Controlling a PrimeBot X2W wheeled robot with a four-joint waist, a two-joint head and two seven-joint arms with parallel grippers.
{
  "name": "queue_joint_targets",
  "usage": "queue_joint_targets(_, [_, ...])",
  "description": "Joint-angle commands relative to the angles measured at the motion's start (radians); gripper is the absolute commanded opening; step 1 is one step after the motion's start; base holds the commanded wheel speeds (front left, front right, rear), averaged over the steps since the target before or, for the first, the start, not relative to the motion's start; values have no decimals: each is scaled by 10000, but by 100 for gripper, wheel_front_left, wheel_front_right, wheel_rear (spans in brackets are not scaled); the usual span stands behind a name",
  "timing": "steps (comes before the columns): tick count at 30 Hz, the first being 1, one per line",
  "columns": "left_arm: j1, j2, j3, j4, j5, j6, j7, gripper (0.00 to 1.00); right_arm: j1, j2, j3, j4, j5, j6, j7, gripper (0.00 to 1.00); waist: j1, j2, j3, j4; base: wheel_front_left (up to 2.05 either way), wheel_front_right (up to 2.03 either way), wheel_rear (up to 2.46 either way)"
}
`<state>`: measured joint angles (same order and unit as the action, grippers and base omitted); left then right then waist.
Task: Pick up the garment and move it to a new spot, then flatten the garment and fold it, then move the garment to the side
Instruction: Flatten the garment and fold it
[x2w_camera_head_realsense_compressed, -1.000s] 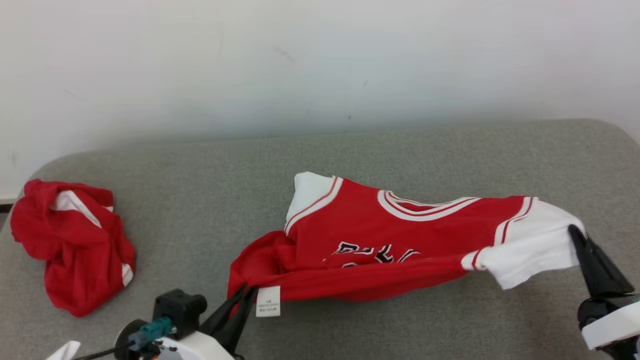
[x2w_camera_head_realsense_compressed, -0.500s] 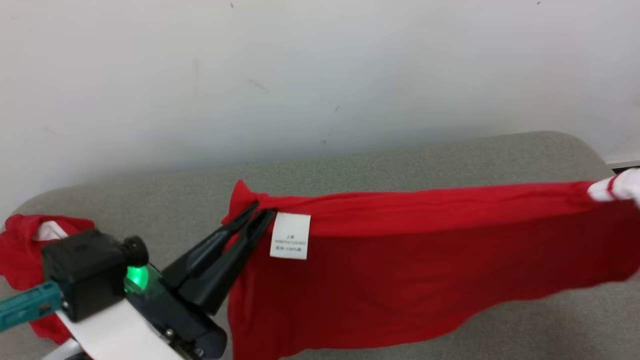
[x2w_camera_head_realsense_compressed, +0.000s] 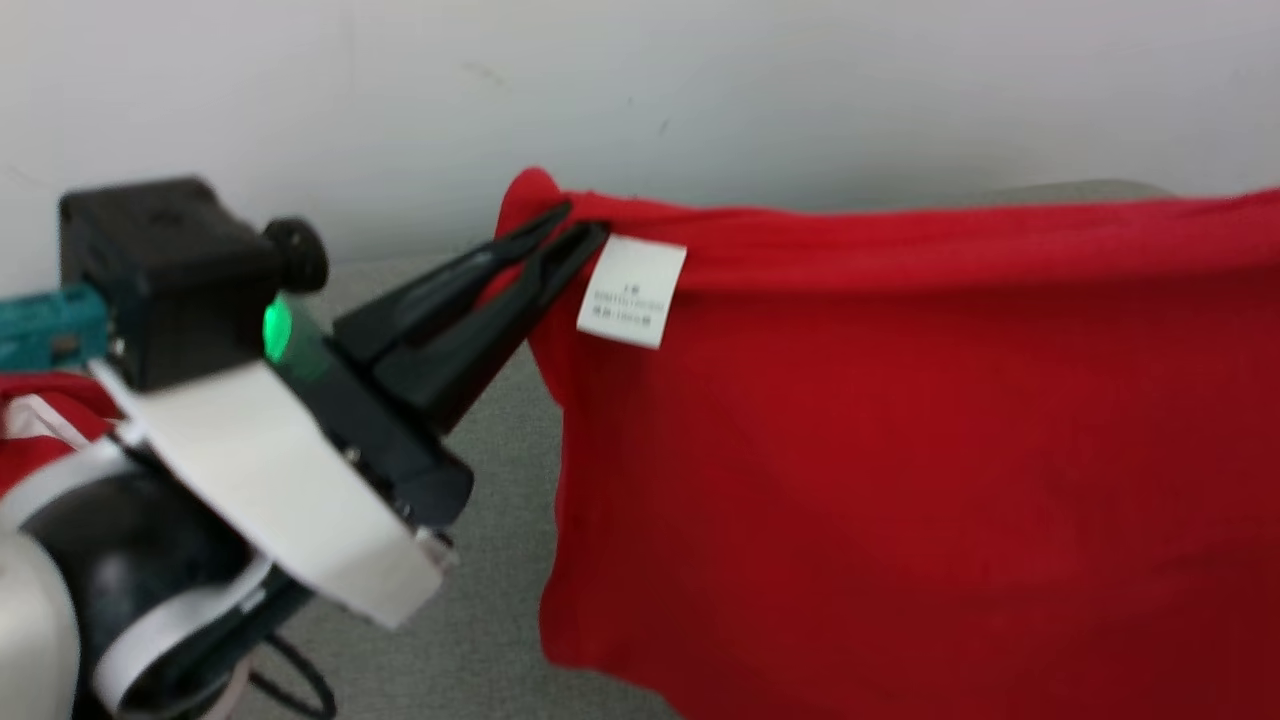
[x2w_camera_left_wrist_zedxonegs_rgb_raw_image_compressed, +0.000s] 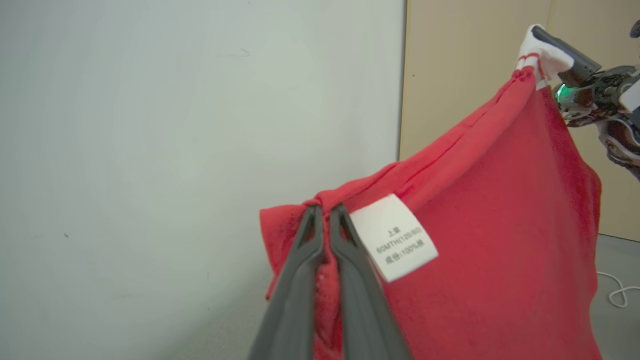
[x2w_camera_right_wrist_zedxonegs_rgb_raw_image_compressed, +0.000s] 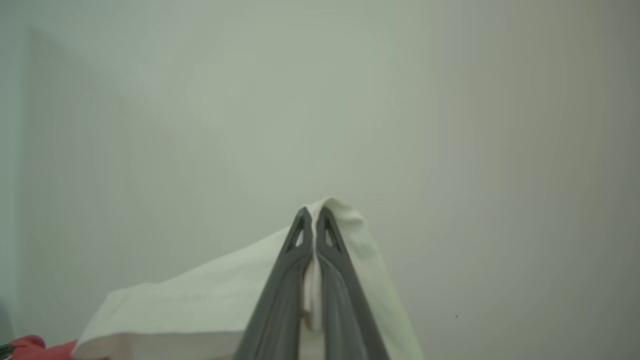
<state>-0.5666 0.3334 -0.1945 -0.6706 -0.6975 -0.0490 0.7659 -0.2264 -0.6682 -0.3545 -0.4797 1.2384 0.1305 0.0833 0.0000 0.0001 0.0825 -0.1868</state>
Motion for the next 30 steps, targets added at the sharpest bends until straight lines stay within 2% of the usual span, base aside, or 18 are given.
queue_joint_targets(1, [-719, 68, -161, 553, 295, -136, 29, 0, -783, 45, 212, 448, -327, 1, 295, 0, 0, -1, 975, 141, 0, 0, 0])
queue_joint_targets(4, [-2238, 167, -606, 1887, 1161, -427, -272, 0, -2585, 362, 893, 1514, -812, 2, 781, 0, 0, -1, 1819, 258, 0, 0, 0])
queue_joint_targets(10, [-5293, -217, -1293, 5418, 2931, -608, -1683, 0, -6788, 1254, 1886, 4390, -2716, 1, 1044, 0, 0, -1, 3342, 650, 0, 0, 0])
queue_joint_targets(14, [-7161, -693, -1452, 7593, 3832, -457, -3009, 0, -9282, 1739, 2080, 6128, -3909, -10, 551, 0, 0, -1, 4098, 962, 0, 0, 0])
queue_joint_targets(18, [-8840, -1203, -1500, 9413, 4577, -101, -4509, 0, -11050, 1896, 2319, 7287, -4748, -10, -96, 0, 0, -1, 4762, 1210, 0, 0, 0])
queue_joint_targets(21, [-9770, -1503, -1636, 10682, 5003, 115, -5647, 0, -11665, 1975, 2495, 7982, -4837, -12, -433, 0, 0, -1, 5190, 1325, 0, 0, 0])
queue_joint_targets(22, [-9770, -1503, -1636, 10682, 5003, 115, -5647, 0, -11665, 1975, 2495, 7982, -4837, -12, -433, 0, 0, -1, 5190, 1325, 0, 0, 0])
queue_joint_targets(24, [-10079, -1685, -1738, 11481, 5200, 225, -6392, 0, -11622, 2000, 2757, 8282, -4652, -12, -595, 0, 0, -1, 5384, 1385, 0, 0, 0])
queue_joint_targets(30, [-9465, -1875, -2162, 13527, 5383, 114, -7763, 0, -9653, 1922, 3708, 8441, -3916, -10, -1333, 0, 0, -1, 5428, 1462, 0, 0, 0])
